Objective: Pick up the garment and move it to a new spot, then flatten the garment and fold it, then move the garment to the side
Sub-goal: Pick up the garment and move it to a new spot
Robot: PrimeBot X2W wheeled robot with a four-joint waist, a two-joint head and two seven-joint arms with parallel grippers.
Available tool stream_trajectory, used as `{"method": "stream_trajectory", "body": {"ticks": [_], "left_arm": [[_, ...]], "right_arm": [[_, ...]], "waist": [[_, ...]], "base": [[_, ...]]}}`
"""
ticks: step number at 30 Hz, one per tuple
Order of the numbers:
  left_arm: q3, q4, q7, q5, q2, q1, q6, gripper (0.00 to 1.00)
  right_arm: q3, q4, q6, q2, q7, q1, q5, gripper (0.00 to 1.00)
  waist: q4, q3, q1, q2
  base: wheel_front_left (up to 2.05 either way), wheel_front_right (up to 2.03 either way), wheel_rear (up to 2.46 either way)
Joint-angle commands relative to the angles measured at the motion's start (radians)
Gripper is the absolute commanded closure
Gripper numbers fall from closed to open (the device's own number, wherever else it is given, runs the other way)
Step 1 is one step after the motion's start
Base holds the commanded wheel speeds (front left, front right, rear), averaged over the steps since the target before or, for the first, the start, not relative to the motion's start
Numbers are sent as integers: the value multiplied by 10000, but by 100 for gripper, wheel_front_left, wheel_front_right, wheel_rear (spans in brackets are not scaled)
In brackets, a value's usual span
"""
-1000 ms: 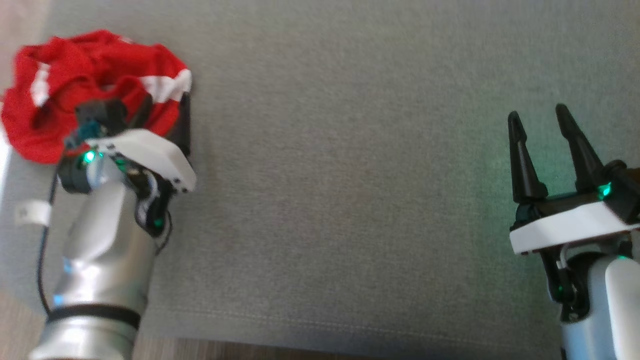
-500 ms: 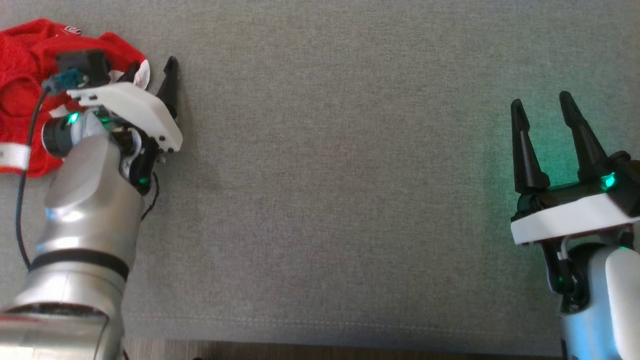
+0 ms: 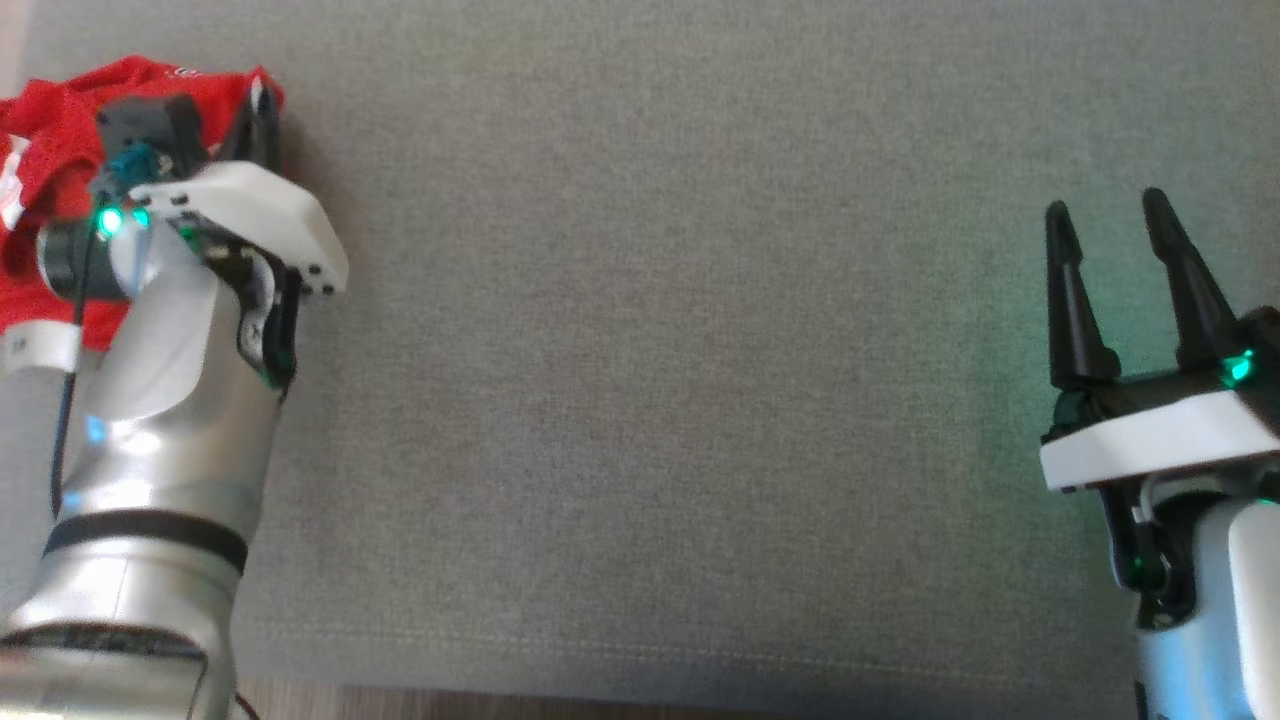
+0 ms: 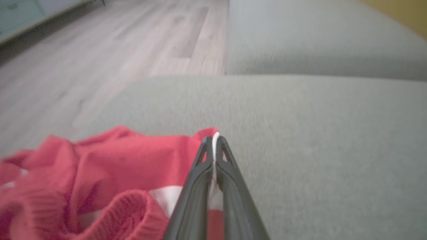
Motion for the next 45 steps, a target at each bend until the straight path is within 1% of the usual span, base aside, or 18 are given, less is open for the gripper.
{"method": "stream_trajectory", "body": {"ticks": [1, 6, 10, 15, 20, 23, 27, 32, 37, 38, 42, 45], "left_arm": [[231, -1029, -124, 180, 580, 123, 188, 100], [653, -4575, -132, 509, 874, 1805, 691, 100], [939, -6826, -133, 614, 1067, 3253, 965, 100], [1036, -9100, -41, 620, 1170, 4954, 1329, 100], [905, -11213, 550, 636, 1226, 6508, 1627, 100], [703, -12082, 953, 592, 1192, 7243, 1695, 100], [413, -12568, 1292, 481, 1093, 7727, 1670, 100], [-144, -12518, 1389, 328, 850, 7605, 1347, 100], [-830, -11985, 1397, 274, 472, 6948, 914, 100], [-830, -11985, 1397, 274, 472, 6948, 914, 100], [-1403, -11398, 1291, 292, 94, 6234, 517, 100], [-1850, -11070, 1124, 357, -230, 5568, 209, 100]], "right_arm": [[113, -371, -9, -5, -39, 208, 47, 0], [-24, -475, -9, 63, -4, 537, 67, 0], [-38, -493, -9, 127, -15, 749, 90, 0], [-42, -463, -9, 209, -77, 1003, 157, 0], [-30, -442, -9, 279, -130, 1283, 208, 0], [-28, -408, -9, 317, -151, 1447, 260, 0], [59, -386, -9, 348, -193, 1484, 315, 0], [247, -447, -9, 374, -240, 1416, 343, 0], [462, -498, -9, 389, -324, 1224, 418, 0], [462, -498, -9, 389, -324, 1224, 418, 0], [642, -440, -9, 402, -434, 1043, 543, 0], [747, -340, -9, 412, -535, 961, 616, 0]], "waist": [[77, -236, 0, 0], [118, -667, 0, 0], [93, -1043, 0, 0], [-4, -1587, 0, 0], [-128, -2081, 0, 0], [-207, -2349, 0, 0], [-507, -2534, 0, 0], [-1266, -2606, 0, 0], [-2250, -2380, 0, 0], [-2250, -2380, 0, 0], [-2980, -2085, 0, 0], [-3338, -1812, 0, 0]], "base": [[0, 0, 0], [0, 0, 0], [0, 0, 0], [0, 0, 0], [0, 0, 0], [0, 0, 0], [0, 0, 0], [0, 0, 0], [0, 0, 0], [0, 0, 0], [0, 0, 0], [0, 0, 0]]}}
